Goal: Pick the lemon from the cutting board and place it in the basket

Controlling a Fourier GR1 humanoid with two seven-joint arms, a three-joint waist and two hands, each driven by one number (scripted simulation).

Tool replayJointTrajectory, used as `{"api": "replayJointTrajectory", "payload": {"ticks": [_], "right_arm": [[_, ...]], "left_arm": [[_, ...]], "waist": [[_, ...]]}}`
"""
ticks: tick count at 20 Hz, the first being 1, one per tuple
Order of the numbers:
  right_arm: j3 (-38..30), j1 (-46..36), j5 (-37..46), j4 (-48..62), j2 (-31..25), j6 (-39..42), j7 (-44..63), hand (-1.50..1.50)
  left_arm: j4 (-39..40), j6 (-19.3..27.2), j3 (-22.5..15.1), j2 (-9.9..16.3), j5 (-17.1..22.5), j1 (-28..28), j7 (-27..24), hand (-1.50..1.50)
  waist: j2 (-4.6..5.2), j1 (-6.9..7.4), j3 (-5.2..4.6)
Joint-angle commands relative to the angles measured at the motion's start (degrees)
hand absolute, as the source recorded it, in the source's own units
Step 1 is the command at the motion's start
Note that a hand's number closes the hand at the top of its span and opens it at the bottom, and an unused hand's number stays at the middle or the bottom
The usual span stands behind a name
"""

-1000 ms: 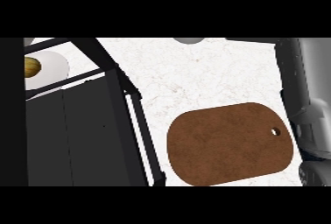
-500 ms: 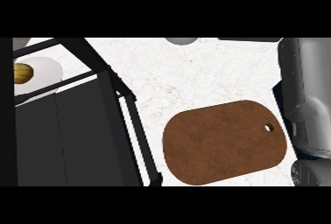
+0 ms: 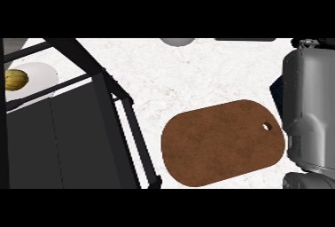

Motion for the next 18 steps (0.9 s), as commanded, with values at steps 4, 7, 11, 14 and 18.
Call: {"api": "replayJointTrajectory", "payload": {"ticks": [4, 7, 11, 14, 18], "right_arm": [[-4.5, 3.6, 0.1, -4.4, 2.8, 3.0, 7.2, 1.50], [-6.9, 6.9, -1.0, -7.0, 1.8, 3.9, 2.9, 1.50], [-6.6, 8.4, 0.1, -10.9, 6.2, 1.6, 4.6, 1.50], [-6.1, 13.1, -4.3, -14.0, 6.3, -0.9, 2.2, 1.50], [-7.6, 17.0, -5.7, -14.3, 6.3, -5.3, 0.9, 1.50]], "left_arm": [[-2.0, 1.7, -1.5, -1.0, -2.4, 1.8, 1.0, 0.00], [-1.9, 0.2, 1.7, 1.4, -1.1, -0.9, 2.3, 0.00], [-3.3, -0.2, 0.0, 1.0, -1.8, 1.3, 2.7, 0.00], [-1.2, -1.6, 1.2, 0.8, -1.5, 1.5, 0.2, 0.00], [-2.1, -1.1, 2.1, 1.2, -0.8, -0.6, 2.4, 0.00]], "waist": [[-0.29, 0.13, 1.38], [-0.35, -0.50, 1.39], [-0.38, 0.09, 1.37], [-0.45, -0.06, 1.35], [-0.20, 0.07, 1.41]]}}
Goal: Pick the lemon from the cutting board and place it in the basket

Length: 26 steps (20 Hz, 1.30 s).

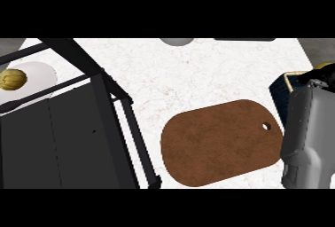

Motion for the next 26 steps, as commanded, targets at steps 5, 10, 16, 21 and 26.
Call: {"api": "replayJointTrajectory", "payload": {"ticks": [5, 10, 16, 21, 26], "right_arm": [[-1.3, 6.5, -2.6, -3.4, 0.3, -7.1, 8.7, 1.50], [0.0, 8.1, -6.9, -5.2, 0.3, -2.7, 8.1, -1.50], [3.3, 12.0, -9.1, -6.8, 0.3, -9.4, 7.3, -1.50], [4.4, 14.0, -6.8, -12.7, 0.3, -12.3, 3.3, -1.50], [6.0, 13.7, 1.2, -16.3, 0.3, -12.2, 4.9, -1.50]], "left_arm": [[-1.9, -0.9, 0.3, 1.0, -0.4, -0.3, 2.2, 0.00], [-0.4, -0.2, -0.9, -0.3, -1.9, -0.4, 1.1, 0.00], [-2.5, 0.8, -1.1, 0.3, -2.2, -0.7, 3.4, 0.00], [-1.2, -0.7, 1.1, 1.5, -0.7, -1.4, 3.6, 0.00], [-1.8, -0.4, 0.2, 0.1, -1.6, 0.6, 1.4, 0.00]], "waist": [[-0.26, 0.62, 1.71], [-0.40, 0.44, 1.69], [-0.35, 0.82, 1.72], [-0.36, 0.34, 1.69], [-0.37, 0.56, 1.66]]}}
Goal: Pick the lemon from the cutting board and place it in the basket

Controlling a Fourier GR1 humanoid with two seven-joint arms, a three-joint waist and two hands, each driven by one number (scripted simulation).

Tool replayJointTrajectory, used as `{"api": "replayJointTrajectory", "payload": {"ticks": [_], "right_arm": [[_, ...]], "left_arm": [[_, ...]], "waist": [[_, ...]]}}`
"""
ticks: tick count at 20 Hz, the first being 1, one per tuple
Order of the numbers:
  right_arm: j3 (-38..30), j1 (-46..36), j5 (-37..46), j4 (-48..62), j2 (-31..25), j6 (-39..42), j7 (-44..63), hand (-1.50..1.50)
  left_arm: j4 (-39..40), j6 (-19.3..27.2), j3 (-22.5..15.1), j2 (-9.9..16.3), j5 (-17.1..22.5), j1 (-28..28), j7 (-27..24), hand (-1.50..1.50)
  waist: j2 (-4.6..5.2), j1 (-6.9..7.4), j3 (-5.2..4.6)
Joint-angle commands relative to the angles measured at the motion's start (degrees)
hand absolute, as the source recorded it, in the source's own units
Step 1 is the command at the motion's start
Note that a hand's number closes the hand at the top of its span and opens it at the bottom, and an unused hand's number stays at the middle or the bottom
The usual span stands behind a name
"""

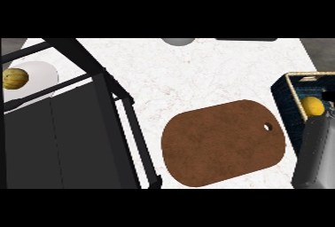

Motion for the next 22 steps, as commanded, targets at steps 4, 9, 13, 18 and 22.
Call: {"api": "replayJointTrajectory", "payload": {"ticks": [4, 9, 13, 18, 22], "right_arm": [[2.7, -2.9, 9.8, -8.4, 0.0, 3.6, 10.4, -1.50], [5.4, 2.2, 11.5, -19.5, 0.0, 8.0, 12.1, -1.50], [9.7, 6.4, 10.0, -29.7, 0.0, 7.2, 13.0, -1.50], [19.1, 10.8, 11.0, -41.3, 0.0, 18.4, 12.9, -1.50], [24.5, 17.4, 7.7, -49.8, 0.0, 17.5, 14.1, -1.50]], "left_arm": [[0.0, -0.3, 0.3, 0.7, -1.2, 0.7, -0.7, 0.00], [-1.1, 1.3, 1.6, 1.2, -0.7, -2.4, 2.9, 0.00], [0.0, 1.8, -0.9, -1.2, -2.2, 0.4, -0.1, 0.00], [-0.1, 1.9, -0.9, -0.9, -2.0, 0.1, -0.3, 0.00], [-0.9, 1.2, 0.4, 1.0, -0.6, 0.5, 0.8, 0.00]], "waist": [[-0.52, 0.15, 1.38], [-0.92, -0.83, 1.40], [-1.12, -0.92, 1.41], [-0.95, -0.52, 1.39], [-0.98, -0.58, 1.48]]}}
